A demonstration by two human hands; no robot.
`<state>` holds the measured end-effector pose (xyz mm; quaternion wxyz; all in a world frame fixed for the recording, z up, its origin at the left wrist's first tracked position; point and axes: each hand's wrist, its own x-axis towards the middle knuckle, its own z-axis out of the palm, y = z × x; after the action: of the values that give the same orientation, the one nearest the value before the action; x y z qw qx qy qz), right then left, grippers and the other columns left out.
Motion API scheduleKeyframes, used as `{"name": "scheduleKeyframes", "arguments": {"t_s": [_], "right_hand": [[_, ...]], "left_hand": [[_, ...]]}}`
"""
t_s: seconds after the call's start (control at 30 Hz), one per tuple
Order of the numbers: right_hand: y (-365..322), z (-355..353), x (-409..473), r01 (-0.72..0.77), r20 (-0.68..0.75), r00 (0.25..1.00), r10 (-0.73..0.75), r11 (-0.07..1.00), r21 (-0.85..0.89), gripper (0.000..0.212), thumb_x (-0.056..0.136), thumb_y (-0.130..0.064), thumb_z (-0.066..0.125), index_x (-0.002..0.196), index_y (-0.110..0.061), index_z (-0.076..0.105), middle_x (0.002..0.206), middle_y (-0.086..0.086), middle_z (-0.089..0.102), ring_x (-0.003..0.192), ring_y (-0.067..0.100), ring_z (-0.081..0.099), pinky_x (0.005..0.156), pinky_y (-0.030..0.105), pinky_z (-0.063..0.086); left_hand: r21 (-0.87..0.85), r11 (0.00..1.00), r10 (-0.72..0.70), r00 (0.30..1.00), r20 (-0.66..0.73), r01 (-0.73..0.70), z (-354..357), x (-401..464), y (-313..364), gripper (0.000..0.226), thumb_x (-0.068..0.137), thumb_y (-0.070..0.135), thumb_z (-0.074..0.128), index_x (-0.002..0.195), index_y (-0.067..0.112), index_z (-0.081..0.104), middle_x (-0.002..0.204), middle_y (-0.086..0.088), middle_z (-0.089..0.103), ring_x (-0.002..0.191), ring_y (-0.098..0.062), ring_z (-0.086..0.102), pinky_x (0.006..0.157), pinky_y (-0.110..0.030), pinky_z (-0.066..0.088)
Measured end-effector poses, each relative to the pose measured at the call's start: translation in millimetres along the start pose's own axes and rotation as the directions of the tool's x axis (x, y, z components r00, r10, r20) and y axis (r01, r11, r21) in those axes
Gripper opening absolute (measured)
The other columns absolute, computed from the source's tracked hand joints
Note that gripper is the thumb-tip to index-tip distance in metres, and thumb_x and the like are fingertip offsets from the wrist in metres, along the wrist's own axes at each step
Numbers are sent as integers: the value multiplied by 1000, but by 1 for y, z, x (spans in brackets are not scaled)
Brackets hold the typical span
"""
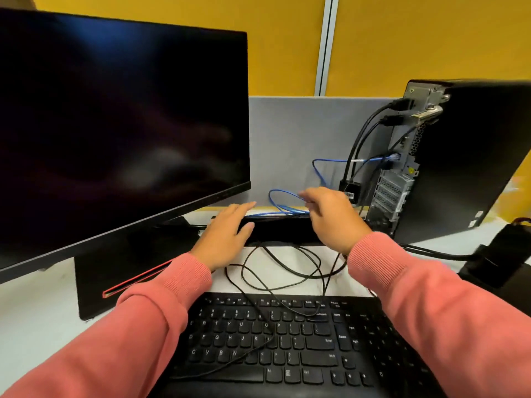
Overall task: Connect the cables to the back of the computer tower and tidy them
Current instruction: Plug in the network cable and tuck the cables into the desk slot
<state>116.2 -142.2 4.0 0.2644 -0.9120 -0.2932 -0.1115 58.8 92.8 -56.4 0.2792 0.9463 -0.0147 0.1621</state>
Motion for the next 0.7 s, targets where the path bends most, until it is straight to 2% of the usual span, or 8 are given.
{"name": "scheduleKeyframes", "arguments": {"t_s": [0.1,0.2,0.3,0.37,0.47,0.57,0.63,0.7], "right_hand": [[-5,10,45,-18,72,997,25,995,-98,37,103,-12,44,137,-9,57,137,14,60,129,32,52,107,41,43],[-6,26,79,-118,287,941,179,969,-216,41,102,-32,48,136,-9,53,139,17,56,128,36,52,104,41,44],[-4,45,94,-73,475,849,230,943,-326,51,99,-45,54,139,-13,51,139,15,57,127,33,54,98,35,42],[1,53,99,-27,446,878,175,947,-320,36,97,-36,59,127,-16,63,128,13,64,117,32,60,93,34,46],[10,53,102,-25,353,927,128,959,-283,18,95,-24,61,103,-13,72,109,16,70,101,34,64,81,33,48],[13,38,103,-42,216,971,106,959,-282,22,99,-21,54,89,-6,67,95,24,67,88,37,61,72,34,44],[15,25,103,-84,166,977,133,959,-271,24,99,-18,51,78,-10,60,88,23,65,80,39,64,73,36,53],[15,14,102,-112,189,968,163,960,-255,23,98,-14,48,82,-7,62,90,20,67,73,38,68,75,44,59]], "left_hand": [[-7,1000,12,998,-65,-13,8,7,-20,33,100,21,59,132,27,64,128,9,65,125,-13,54,111,-39,42],[53,997,65,989,-135,-58,18,5,-33,24,95,19,65,116,29,72,107,13,65,109,-12,56,100,-40,46],[94,993,79,992,-103,-69,19,5,-37,31,93,36,48,105,31,76,95,19,63,99,-11,53,92,-42,44],[117,990,87,996,-15,-85,16,11,-34,51,90,45,30,104,31,77,94,19,62,95,-10,52,92,-41,42],[93,994,49,998,26,-51,17,25,-27,56,92,47,23,95,26,75,93,10,66,91,-13,59,90,-42,46],[145,989,-22,999,-40,28,22,37,-24,42,101,42,36,80,18,64,82,1,66,83,-23,59,79,-45,49],[206,977,-47,995,-82,63,27,44,-23,34,101,38,48,75,18,58,78,0,64,81,-27,60,74,-43,50],[248,961,-99,990,-103,122,28,51,-20,30,98,40,57,75,21,58,79,0,64,82,-29,62,71,-39,49]]}}
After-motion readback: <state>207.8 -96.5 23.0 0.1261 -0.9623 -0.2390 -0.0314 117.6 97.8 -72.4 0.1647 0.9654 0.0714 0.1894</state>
